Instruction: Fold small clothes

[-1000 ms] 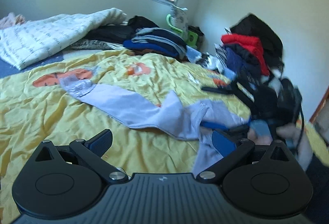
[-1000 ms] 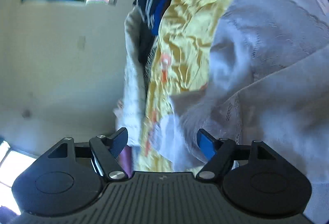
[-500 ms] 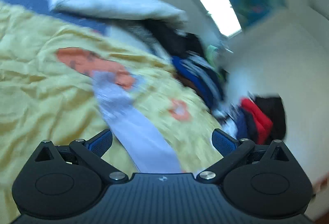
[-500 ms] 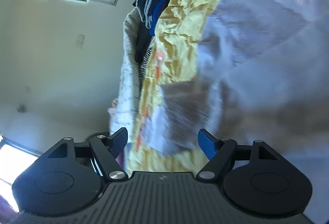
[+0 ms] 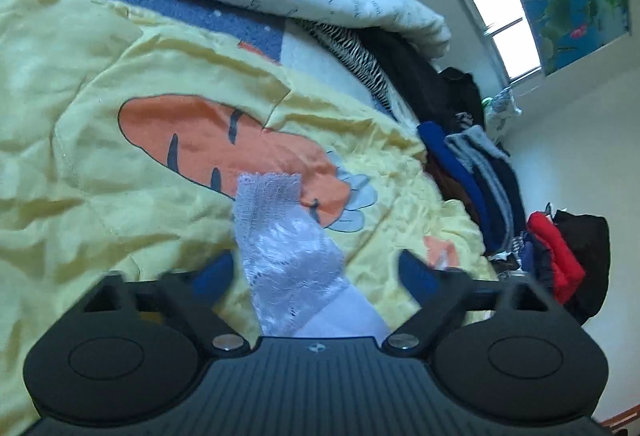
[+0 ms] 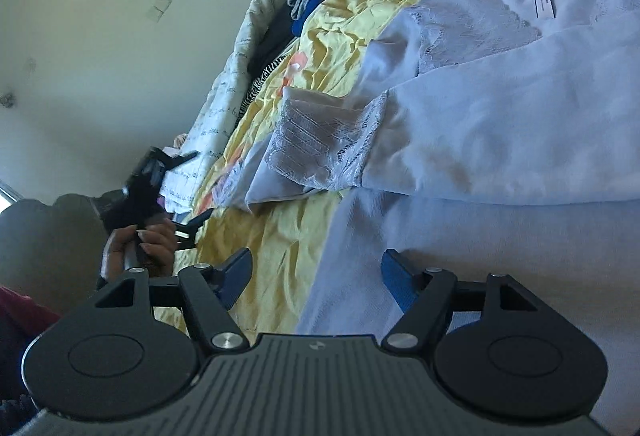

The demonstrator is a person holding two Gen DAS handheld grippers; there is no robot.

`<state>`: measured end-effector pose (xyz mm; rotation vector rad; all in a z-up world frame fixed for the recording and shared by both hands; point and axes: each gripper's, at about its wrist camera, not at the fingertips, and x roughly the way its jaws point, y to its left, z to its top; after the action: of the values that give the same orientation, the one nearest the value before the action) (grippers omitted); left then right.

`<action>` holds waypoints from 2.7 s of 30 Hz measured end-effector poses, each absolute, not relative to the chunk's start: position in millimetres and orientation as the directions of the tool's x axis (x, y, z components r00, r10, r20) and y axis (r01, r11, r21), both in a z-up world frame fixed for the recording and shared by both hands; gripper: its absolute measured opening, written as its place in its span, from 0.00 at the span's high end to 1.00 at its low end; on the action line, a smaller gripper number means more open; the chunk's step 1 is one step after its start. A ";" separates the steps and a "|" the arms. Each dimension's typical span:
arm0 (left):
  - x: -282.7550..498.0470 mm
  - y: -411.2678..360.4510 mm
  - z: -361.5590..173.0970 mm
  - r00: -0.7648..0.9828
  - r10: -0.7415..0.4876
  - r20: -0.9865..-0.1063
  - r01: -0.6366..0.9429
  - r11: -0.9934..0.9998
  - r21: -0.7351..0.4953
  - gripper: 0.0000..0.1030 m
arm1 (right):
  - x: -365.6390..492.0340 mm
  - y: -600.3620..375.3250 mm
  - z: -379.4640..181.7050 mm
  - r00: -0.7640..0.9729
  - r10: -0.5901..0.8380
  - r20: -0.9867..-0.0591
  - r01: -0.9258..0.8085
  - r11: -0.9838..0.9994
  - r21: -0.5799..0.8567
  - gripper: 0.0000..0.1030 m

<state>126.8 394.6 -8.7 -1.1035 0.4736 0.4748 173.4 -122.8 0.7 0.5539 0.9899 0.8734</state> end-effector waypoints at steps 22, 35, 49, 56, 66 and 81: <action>148.4 307.7 52.2 0.775 0.287 -0.562 -0.562 0.720 -0.407 0.98 | 185.6 -154.3 0.5 0.302 0.883 -0.361 -0.294 0.446 0.845 0.28; 161.4 -30.8 32.9 0.771 -0.219 -0.598 0.193 0.975 -0.108 0.98 | 234.7 -291.0 8.2 0.482 0.819 -0.311 -0.054 0.382 0.923 0.23; 68.2 -37.9 58.7 0.837 -0.217 -0.503 0.273 0.961 0.040 0.16 | 233.9 -262.2 0.3 0.384 0.823 -0.419 -0.068 0.478 0.876 0.23; 39.8 9.6 56.3 0.844 -0.165 -0.511 0.079 0.979 -0.186 0.16 | 227.6 -257.0 6.5 0.402 0.761 -0.510 -0.095 0.588 0.803 0.36; 29.7 36.9 47.4 0.811 -0.143 -0.567 -0.015 0.964 -0.265 0.15 | 231.1 -252.8 5.7 0.369 0.739 -0.563 -0.116 0.638 0.761 0.36; 34.8 34.6 57.0 0.825 -0.133 -0.550 -0.010 0.968 -0.250 0.15 | 236.8 -245.2 17.7 0.436 0.667 -0.604 -0.196 0.726 0.660 0.97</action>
<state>34.8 34.6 57.0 -0.2483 0.5994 -0.0661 236.8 -245.2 17.7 0.5489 0.9818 0.5715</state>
